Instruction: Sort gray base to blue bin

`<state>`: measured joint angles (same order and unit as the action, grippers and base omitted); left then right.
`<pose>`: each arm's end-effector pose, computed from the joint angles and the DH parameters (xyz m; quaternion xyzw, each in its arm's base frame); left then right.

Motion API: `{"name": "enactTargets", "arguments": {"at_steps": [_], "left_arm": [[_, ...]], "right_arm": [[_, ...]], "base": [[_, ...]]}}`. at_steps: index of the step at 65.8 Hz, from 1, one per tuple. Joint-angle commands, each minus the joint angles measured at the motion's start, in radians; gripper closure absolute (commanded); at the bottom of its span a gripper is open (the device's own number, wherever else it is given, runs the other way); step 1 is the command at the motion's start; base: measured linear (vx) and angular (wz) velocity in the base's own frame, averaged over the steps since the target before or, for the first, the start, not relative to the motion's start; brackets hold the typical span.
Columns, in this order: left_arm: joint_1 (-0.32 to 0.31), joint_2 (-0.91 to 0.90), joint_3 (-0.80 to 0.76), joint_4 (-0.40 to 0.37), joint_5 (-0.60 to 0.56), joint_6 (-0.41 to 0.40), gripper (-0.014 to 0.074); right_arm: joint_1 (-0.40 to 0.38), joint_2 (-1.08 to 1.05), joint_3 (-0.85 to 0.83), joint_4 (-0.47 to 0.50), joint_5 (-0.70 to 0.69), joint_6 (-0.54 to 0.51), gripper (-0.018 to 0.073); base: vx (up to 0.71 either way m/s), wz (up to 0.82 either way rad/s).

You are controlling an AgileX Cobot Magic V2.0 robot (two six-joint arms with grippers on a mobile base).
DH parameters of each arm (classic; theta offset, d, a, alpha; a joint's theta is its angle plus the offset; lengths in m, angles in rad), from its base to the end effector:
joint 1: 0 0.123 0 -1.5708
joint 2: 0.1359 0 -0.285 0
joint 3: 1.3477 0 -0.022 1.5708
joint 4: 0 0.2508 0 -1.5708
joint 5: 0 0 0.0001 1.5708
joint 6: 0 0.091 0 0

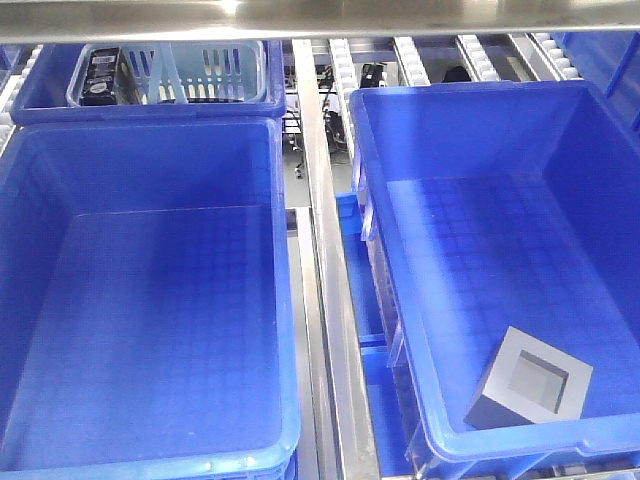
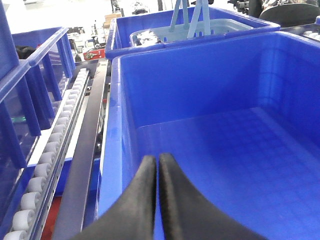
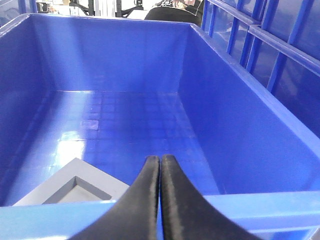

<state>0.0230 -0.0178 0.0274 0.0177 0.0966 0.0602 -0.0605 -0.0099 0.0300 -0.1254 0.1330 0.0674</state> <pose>0.0563 0.0015 0.1961 0.0190 0.7135 0.0359 0.6994 0.0566 -0.0050 0.1916 0.0070 0.7296 -0.0462 0.6822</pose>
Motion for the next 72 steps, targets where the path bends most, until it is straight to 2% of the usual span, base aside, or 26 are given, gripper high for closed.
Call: {"name": "enactTargets", "arguments": {"at_steps": [1, 72], "left_arm": [[0.0, -0.009, -0.005, -0.008, -0.074, -0.001, 0.0602], [0.0, -0.008, -0.006, -0.008, -0.075, -0.001, 0.0602]], "right_arm": [[-0.001, -0.015, 0.014, -0.009, -0.076, -0.006, 0.0568], [-0.001, -0.015, 0.014, -0.009, -0.076, -0.006, 0.0568]], "base": [[0.0, 0.0], [0.0, 0.0]]}}
